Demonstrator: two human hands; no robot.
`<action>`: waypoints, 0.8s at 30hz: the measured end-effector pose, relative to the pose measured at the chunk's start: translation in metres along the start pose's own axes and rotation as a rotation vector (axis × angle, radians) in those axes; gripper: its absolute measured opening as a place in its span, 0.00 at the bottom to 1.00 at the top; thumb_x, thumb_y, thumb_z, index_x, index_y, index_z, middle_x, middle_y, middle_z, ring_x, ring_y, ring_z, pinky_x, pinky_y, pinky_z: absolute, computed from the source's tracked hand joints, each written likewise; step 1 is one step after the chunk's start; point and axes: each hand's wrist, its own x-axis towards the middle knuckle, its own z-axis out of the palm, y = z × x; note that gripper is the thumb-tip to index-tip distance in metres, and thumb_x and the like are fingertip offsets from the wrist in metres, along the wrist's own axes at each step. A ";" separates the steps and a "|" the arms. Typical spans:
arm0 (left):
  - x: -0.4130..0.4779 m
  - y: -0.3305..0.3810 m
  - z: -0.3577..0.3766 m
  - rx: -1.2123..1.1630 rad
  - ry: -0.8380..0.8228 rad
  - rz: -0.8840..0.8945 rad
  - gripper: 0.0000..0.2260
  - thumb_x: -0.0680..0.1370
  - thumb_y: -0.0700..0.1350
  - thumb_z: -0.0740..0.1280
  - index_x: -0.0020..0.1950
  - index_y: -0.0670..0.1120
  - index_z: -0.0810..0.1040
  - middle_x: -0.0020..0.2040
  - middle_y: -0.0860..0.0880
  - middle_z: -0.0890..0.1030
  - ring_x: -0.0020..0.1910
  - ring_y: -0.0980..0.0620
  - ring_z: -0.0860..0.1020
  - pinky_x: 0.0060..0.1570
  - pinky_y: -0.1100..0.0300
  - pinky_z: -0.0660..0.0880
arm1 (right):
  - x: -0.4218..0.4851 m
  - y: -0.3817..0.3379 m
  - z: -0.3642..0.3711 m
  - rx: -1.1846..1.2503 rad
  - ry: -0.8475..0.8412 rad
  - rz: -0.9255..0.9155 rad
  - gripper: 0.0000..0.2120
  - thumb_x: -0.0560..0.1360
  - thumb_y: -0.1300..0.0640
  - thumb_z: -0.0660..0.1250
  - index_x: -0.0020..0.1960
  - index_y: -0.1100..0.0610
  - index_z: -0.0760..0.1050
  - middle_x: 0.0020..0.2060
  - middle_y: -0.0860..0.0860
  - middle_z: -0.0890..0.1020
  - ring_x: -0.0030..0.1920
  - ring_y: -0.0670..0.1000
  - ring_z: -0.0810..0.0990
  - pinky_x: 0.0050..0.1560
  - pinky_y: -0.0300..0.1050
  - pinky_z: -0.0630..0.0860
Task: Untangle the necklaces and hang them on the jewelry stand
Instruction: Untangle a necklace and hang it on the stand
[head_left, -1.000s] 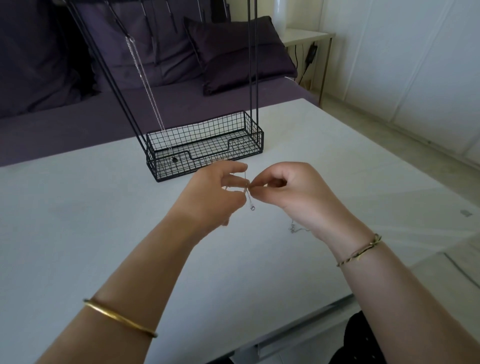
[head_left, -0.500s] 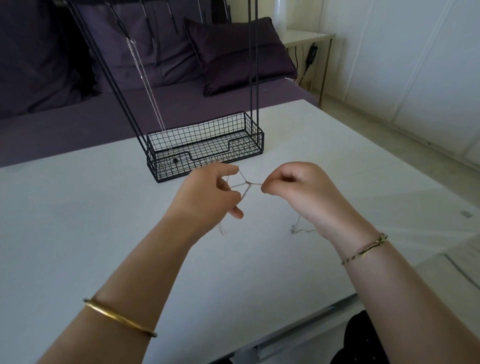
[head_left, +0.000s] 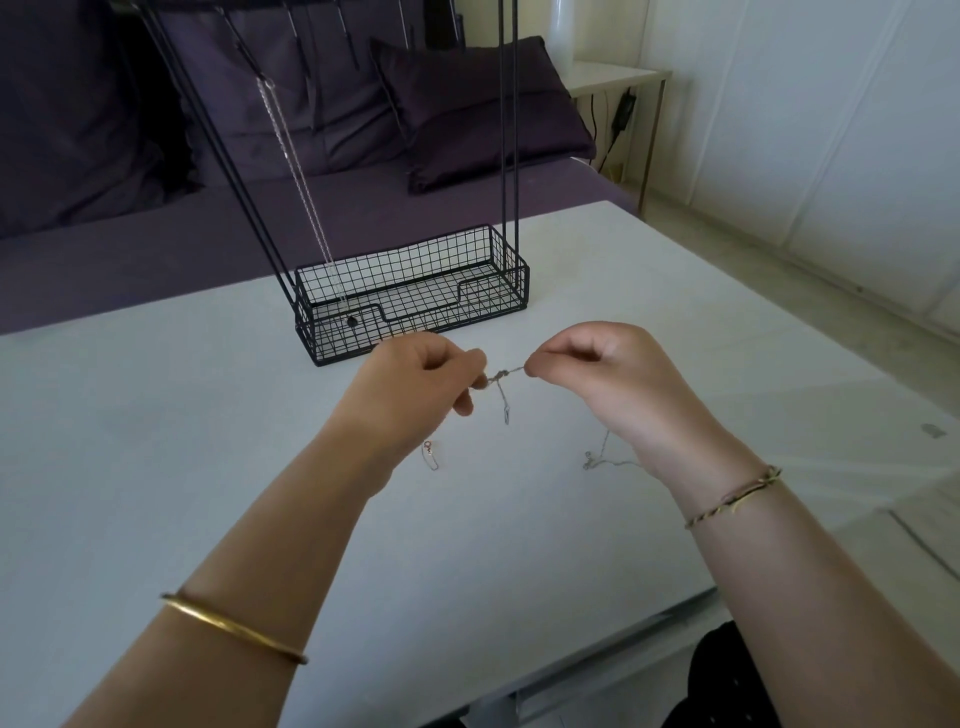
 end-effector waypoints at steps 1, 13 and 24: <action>0.000 0.001 0.000 0.000 -0.017 0.002 0.09 0.76 0.49 0.67 0.40 0.47 0.81 0.31 0.54 0.78 0.31 0.56 0.70 0.39 0.60 0.70 | 0.000 0.000 0.000 0.004 -0.001 0.007 0.04 0.71 0.57 0.71 0.41 0.58 0.82 0.37 0.56 0.81 0.32 0.42 0.73 0.31 0.34 0.66; -0.001 0.004 0.001 -0.071 -0.085 -0.011 0.04 0.77 0.40 0.64 0.44 0.44 0.78 0.32 0.52 0.83 0.27 0.56 0.77 0.47 0.59 0.74 | -0.004 -0.008 0.005 0.187 -0.014 -0.005 0.06 0.74 0.62 0.66 0.39 0.60 0.78 0.34 0.50 0.80 0.32 0.46 0.79 0.38 0.44 0.77; -0.004 0.004 0.002 -0.065 -0.163 0.057 0.02 0.76 0.43 0.68 0.46 0.47 0.80 0.28 0.51 0.79 0.24 0.55 0.75 0.45 0.55 0.73 | -0.004 -0.007 0.004 0.132 -0.002 -0.070 0.11 0.76 0.57 0.65 0.35 0.53 0.77 0.29 0.45 0.77 0.24 0.40 0.69 0.31 0.36 0.64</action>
